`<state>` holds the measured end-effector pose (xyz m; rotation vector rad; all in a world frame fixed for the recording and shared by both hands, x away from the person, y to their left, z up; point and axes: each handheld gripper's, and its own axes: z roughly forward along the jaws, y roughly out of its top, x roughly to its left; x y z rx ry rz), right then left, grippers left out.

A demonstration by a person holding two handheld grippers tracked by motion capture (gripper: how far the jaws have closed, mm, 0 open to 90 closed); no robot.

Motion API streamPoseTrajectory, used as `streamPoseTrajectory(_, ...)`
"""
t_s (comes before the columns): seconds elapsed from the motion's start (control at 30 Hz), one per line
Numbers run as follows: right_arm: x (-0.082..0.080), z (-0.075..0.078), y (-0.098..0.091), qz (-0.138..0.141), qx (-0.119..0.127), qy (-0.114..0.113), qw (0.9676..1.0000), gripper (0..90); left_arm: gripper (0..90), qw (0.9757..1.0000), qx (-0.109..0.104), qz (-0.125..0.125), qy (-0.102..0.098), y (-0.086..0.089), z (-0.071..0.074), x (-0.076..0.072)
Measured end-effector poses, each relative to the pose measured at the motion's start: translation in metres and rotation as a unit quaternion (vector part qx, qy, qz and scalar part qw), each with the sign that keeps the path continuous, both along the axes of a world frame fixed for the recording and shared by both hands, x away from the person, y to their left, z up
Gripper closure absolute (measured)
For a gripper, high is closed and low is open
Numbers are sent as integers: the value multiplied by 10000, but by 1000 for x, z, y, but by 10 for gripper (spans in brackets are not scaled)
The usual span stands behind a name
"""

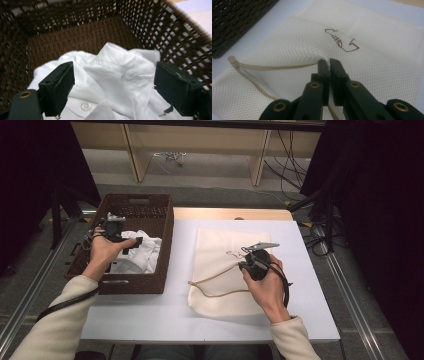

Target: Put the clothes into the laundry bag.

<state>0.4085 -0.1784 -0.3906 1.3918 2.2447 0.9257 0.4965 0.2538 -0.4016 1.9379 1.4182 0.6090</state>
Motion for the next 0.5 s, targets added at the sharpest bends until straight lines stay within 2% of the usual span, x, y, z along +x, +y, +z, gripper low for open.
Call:
streamPoseTrajectory(0.1, 0, 0, 0, 0, -14, 5, 10000, 884, 153, 9999, 39, 50, 161, 0, -10, 5)
streamPoseTrajectory(0.13, 0, 0, 0, 0, -14, 5, 10000, 884, 152, 9999, 39, 50, 161, 0, -10, 5)
streamPoseTrajectory(0.23, 1, -1, 0, 11, -22, -3, 10000, 884, 148, 9992, 179, 124, 330, 1, -21, 11)
streamPoseTrajectory(0.3, 0, -1, 1, -40, 16, 33, 10000, 884, 144, 9989, 264, 128, 367, 2, -25, 13)
streamPoseTrajectory(0.33, 0, -1, 1, -37, 15, 33, 10000, 884, 142, 9979, 351, 169, 521, 3, -30, 16)
streamPoseTrajectory(0.43, 0, -1, 1, -47, 14, 48, 10000, 884, 133, 9964, 494, 177, 668, 1, -40, 20)
streamPoseTrajectory(0.5, 1, -1, 0, -21, -18, 32, 10000, 883, 126, 9955, 484, 195, 786, 0, -45, 23)
